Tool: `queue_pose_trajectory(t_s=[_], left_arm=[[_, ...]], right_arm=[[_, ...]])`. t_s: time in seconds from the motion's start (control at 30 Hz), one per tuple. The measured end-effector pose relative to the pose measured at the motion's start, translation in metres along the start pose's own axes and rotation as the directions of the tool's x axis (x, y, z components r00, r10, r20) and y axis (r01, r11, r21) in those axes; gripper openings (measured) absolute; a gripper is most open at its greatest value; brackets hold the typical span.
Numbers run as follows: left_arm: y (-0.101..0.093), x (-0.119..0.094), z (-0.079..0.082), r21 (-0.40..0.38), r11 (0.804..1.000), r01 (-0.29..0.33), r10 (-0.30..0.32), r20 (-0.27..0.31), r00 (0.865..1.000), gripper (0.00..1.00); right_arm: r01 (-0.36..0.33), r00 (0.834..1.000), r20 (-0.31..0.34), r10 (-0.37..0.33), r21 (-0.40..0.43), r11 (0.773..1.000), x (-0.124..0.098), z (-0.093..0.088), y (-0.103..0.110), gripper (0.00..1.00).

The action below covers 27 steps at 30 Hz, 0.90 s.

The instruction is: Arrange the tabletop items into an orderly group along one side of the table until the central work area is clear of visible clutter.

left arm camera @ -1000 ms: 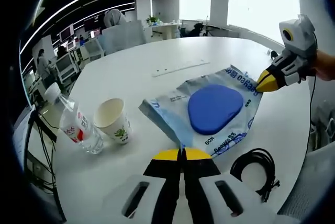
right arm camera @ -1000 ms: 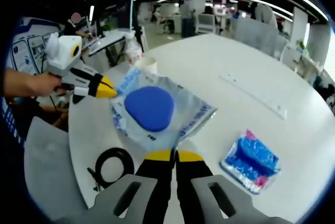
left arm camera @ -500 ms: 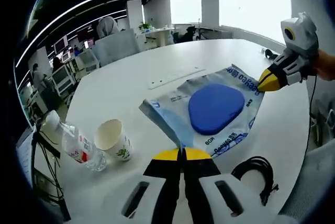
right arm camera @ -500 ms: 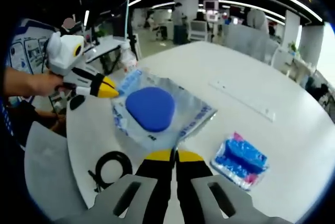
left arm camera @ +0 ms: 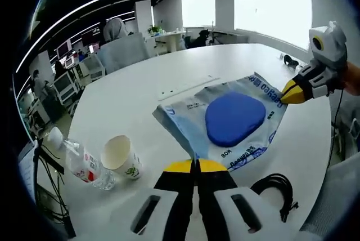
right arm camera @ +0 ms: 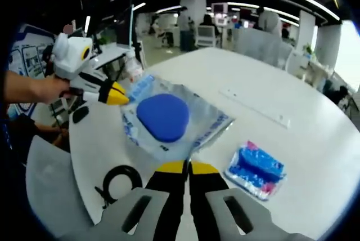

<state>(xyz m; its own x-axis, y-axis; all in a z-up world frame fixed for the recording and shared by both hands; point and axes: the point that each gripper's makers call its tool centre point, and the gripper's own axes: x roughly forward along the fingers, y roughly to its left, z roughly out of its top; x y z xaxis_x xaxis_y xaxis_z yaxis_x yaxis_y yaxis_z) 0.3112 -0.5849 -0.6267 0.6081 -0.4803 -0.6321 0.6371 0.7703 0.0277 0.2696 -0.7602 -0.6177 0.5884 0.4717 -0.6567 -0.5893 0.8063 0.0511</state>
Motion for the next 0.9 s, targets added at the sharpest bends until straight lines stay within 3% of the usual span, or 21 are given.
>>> queue_pose_trajectory(t_s=[0.43,0.63,0.9], left_arm=[[0.003,0.011,-0.001,0.011,1.000,0.012,-0.012,-0.013,1.000,0.00],[0.006,0.020,-0.003,0.038,0.999,0.013,-0.012,-0.036,0.999,0.00],[0.015,0.033,-0.001,0.045,0.999,0.014,-0.012,-0.043,0.999,0.00]], right_arm=[[0.018,1.000,0.014,-0.018,0.040,0.999,0.008,-0.002,-0.008,0.00],[0.024,1.000,-0.019,-0.025,-0.017,1.000,0.018,-0.006,-0.008,0.00],[0.028,1.000,-0.012,-0.028,0.003,1.000,0.028,-0.002,-0.018,0.00]])
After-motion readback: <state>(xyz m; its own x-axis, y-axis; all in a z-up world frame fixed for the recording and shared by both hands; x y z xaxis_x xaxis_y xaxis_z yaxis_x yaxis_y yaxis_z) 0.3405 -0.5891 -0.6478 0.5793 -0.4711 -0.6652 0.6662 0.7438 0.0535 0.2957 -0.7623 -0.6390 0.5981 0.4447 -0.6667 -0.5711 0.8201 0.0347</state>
